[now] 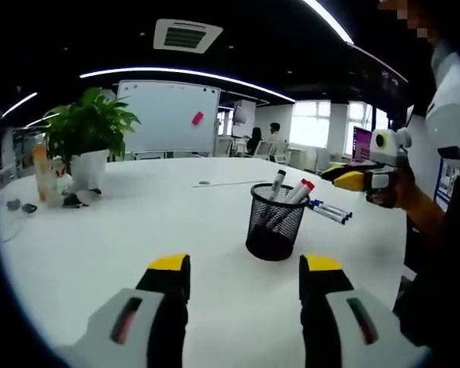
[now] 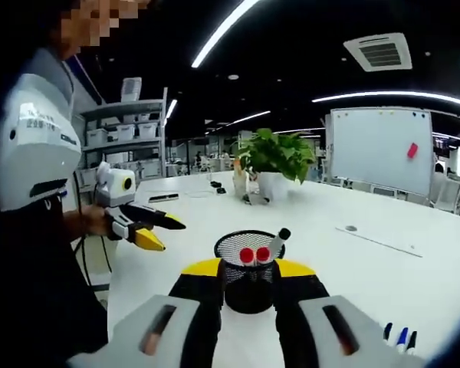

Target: Pick up the whiteboard markers from the pen holder and place them facing the whiteboard neatly

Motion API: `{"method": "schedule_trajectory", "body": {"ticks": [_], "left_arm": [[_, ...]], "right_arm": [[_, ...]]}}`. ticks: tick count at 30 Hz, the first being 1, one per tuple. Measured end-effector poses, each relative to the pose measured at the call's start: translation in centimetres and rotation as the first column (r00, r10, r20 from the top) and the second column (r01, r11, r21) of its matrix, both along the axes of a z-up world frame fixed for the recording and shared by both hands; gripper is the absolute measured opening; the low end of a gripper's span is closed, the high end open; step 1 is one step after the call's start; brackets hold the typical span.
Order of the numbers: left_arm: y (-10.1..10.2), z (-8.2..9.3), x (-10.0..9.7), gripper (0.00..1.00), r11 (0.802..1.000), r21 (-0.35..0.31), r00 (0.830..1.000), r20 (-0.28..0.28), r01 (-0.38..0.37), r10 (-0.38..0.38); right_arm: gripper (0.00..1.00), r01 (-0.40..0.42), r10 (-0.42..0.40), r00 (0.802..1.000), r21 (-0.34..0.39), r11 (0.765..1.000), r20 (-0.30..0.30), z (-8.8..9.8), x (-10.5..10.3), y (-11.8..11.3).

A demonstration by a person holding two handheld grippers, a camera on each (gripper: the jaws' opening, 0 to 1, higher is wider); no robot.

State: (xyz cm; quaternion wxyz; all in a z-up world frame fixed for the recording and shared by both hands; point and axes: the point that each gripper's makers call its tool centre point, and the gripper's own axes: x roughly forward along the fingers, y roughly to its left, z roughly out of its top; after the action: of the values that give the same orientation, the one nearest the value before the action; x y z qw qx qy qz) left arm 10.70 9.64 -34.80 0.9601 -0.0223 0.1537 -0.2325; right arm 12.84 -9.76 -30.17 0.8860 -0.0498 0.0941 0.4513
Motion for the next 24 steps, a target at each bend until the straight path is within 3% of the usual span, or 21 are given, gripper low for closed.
{"method": "schedule_trajectory", "body": {"ticks": [15, 24], "left_arm": [[0.6, 0.1, -0.3, 0.58, 1.0, 0.003, 1.0, 0.002, -0.009, 0.009], [1.0, 0.0, -0.4, 0.58, 1.0, 0.002, 1.0, -0.001, -0.019, 0.019]], "right_arm": [[0.26, -0.044, 0.044, 0.999, -0.001, 0.999, -0.02, -0.7, 0.2, 2.1], [0.21, -0.037, 0.037, 0.999, -0.011, 0.999, -0.026, -1.1, 0.4, 2.1]]}}
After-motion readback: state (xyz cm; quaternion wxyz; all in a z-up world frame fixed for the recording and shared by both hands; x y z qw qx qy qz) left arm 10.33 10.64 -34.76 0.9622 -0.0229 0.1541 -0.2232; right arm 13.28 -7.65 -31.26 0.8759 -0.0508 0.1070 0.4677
